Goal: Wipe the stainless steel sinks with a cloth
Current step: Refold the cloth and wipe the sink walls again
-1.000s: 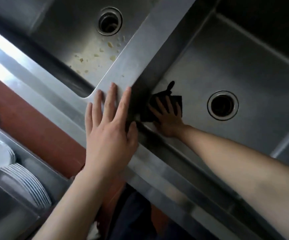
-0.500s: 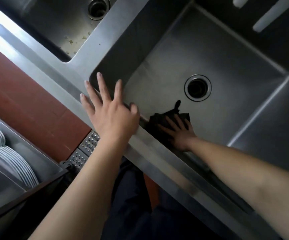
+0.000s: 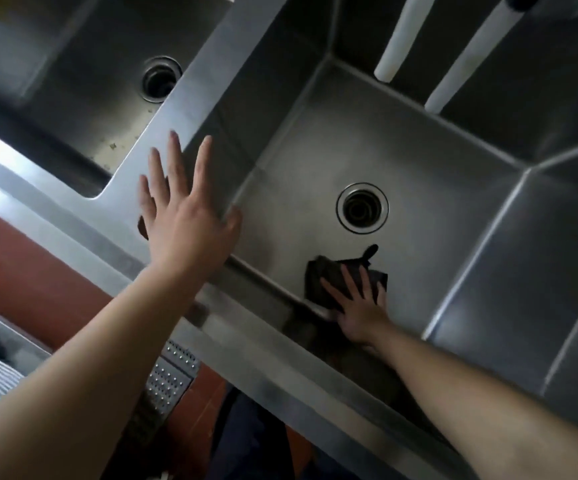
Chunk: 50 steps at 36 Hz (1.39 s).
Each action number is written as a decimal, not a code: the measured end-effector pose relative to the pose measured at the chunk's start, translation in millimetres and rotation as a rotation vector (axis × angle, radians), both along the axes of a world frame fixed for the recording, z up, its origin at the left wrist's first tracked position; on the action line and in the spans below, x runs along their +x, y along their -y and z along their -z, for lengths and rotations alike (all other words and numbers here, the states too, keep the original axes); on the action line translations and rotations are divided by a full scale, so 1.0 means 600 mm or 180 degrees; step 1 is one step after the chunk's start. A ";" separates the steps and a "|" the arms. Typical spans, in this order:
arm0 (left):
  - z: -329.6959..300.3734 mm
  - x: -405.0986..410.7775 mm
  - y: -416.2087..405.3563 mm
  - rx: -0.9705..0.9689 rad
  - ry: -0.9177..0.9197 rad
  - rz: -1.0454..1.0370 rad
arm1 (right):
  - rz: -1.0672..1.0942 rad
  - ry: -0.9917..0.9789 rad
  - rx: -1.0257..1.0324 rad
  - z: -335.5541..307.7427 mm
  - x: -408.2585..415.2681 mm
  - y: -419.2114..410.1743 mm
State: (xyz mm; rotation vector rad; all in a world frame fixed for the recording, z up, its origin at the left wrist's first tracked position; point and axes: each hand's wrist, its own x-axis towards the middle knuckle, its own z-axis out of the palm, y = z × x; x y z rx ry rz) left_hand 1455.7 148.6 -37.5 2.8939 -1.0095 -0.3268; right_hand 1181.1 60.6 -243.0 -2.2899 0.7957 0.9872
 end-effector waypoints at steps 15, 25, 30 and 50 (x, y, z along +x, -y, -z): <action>0.047 0.139 0.181 -0.0196 0.0644 0.0839 | 0.1634 0.0882 -0.0614 0.043 0.466 0.307; 0.079 0.141 0.189 -0.0440 0.0985 0.0887 | 0.2516 0.0695 -0.0595 0.056 0.557 0.440; 0.078 0.139 0.189 -0.0410 0.0968 0.0882 | 0.2562 0.0654 -0.0715 0.053 0.563 0.446; 0.055 0.134 0.184 -0.0162 0.0606 0.0825 | 0.3507 -0.0226 -0.0853 0.019 0.138 0.421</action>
